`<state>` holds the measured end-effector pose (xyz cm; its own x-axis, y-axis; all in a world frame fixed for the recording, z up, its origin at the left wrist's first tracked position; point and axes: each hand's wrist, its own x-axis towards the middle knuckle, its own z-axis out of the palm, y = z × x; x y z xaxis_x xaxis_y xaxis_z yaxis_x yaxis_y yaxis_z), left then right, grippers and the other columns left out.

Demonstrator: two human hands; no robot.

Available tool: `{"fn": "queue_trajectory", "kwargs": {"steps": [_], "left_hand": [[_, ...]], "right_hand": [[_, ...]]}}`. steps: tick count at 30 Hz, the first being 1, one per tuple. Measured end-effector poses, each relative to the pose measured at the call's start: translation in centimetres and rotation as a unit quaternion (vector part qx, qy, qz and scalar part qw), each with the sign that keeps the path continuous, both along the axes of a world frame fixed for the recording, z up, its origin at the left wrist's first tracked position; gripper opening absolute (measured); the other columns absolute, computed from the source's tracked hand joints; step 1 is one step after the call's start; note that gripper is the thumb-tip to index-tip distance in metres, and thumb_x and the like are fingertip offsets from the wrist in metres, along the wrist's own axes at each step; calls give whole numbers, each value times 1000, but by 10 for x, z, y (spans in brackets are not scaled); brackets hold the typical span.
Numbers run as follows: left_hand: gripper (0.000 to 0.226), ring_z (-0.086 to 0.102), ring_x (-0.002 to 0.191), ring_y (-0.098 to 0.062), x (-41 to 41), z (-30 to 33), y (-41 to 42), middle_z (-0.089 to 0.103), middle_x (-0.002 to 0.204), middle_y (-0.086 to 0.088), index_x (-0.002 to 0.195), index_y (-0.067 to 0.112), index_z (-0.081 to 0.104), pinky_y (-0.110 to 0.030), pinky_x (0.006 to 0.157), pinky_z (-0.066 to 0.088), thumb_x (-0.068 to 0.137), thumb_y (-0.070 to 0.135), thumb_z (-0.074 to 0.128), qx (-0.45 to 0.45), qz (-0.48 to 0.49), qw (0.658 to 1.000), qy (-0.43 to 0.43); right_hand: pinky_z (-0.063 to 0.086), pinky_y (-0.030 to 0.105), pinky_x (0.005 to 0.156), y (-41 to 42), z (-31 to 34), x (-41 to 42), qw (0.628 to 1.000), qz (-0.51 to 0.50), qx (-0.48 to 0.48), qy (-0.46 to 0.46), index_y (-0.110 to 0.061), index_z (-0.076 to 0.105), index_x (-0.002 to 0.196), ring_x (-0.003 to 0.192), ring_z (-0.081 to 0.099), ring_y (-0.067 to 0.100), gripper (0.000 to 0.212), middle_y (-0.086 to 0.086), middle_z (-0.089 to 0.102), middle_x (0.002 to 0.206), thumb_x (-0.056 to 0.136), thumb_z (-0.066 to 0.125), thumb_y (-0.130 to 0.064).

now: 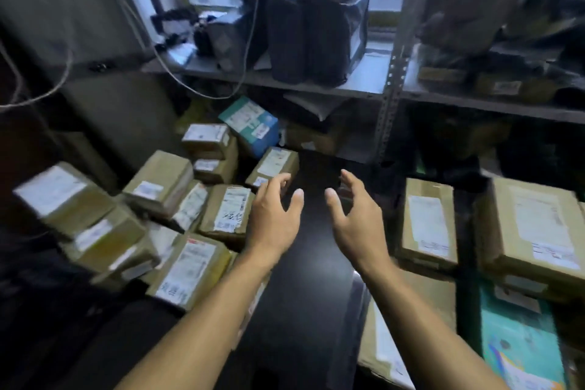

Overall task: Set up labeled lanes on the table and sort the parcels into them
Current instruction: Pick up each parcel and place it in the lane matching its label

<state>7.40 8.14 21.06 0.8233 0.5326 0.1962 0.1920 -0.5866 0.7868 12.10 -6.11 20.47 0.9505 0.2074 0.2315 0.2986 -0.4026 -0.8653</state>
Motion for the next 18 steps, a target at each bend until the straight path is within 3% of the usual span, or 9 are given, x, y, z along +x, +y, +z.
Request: {"fn": "queue_trajectory", "kwargs": {"steps": [2,5,8,12,16,18], "left_hand": [[34,55,114,-13,-14,-3,34,59,125,5,127,28,56,-32,96,44,94,35,58,-7,31,999,8],[30,55,115,-14,-35,-5,81,60,123,5,124,29,56,-28,94,42,94,31,59,-20,70,997,16],[33,54,121,-13,-61,-3,127,59,131,6,128,27,55,-33,101,44,95,30,58,-24,94,995,21],[33,52,115,-5,-97,9,190,56,128,14,126,38,52,-22,88,39,94,32,57,19,139,990,-2],[36,51,120,-16,-116,29,266,59,127,2,129,24,57,-28,96,39,93,25,59,56,219,974,-28],[33,52,121,-23,-127,37,299,61,126,-4,124,15,61,-30,100,38,92,20,57,65,267,958,-85]], "right_hand": [[35,8,89,34,0,-4,999,35,-3,5,-26,44,145,114,50,-6,53,-7,55,141,95,57,-42],[45,19,95,81,0,-10,996,83,-5,11,-25,47,142,118,56,3,51,-7,59,137,95,57,-41],[44,11,87,130,-5,-22,989,147,-13,16,-29,49,138,103,57,-11,45,-14,62,126,96,56,-42],[50,18,83,204,-10,-42,973,226,-17,41,-33,49,136,99,57,-15,41,-22,59,121,97,54,-44],[46,9,78,283,-6,-59,953,297,-33,42,-35,47,137,97,54,-20,45,-22,59,118,96,50,-53],[45,5,77,321,-1,-66,944,327,-19,52,-33,48,137,97,54,-21,45,-20,60,119,96,51,-50]]}}
